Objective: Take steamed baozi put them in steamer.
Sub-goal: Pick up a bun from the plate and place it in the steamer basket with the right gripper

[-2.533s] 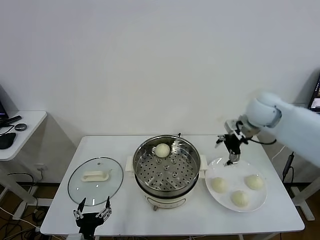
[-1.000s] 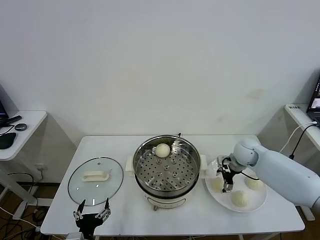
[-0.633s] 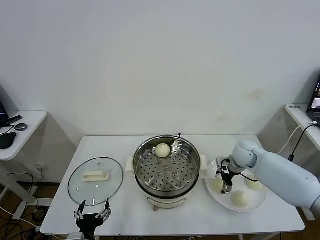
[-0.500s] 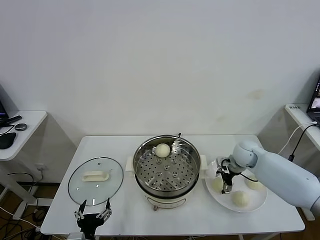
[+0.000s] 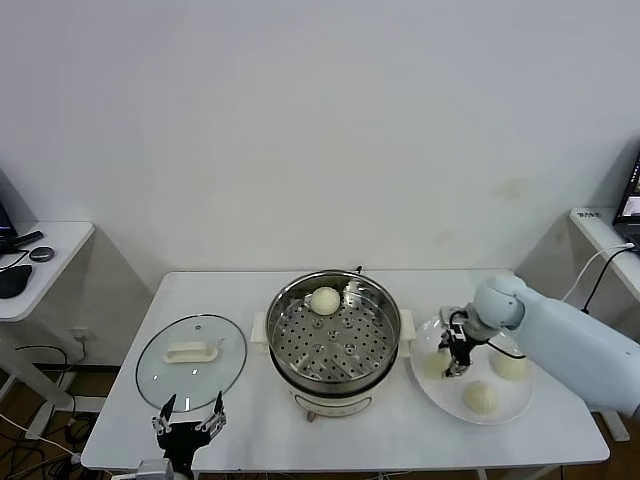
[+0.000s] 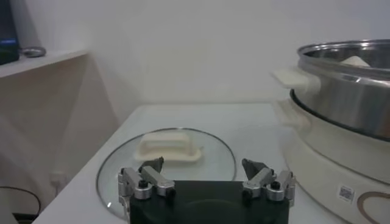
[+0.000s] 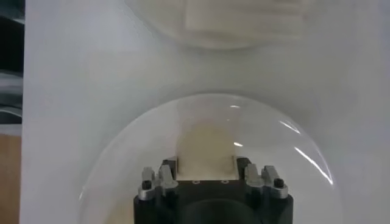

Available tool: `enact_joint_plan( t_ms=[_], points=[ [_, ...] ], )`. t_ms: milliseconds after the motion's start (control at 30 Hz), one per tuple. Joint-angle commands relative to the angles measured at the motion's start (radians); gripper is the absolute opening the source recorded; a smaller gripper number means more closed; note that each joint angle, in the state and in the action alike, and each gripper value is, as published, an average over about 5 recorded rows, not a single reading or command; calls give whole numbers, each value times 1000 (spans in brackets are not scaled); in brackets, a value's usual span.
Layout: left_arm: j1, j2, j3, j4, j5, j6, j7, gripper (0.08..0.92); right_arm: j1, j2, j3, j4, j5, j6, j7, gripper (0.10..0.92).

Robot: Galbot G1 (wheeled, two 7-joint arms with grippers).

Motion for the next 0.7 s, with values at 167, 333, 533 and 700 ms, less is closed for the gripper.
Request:
enact_joint_plan(
  t_ms=[167,333,533,700],
  points=[
    [-29,9,-1,0,5,17,-2,823,582,-66,-350,113,275,-31,-47,577],
    [-34,9,5,-17,3,18,-3,823,779,20,-450,129,415,-80,-67,577],
    [-41,7,10,-35,-3,26,3,823,874,182,-494,134,573,-168,-60,577],
    [-44,5,8,-52,-14,31,3,823,840,313,-534,117,606,-229,-23,577]
  ],
)
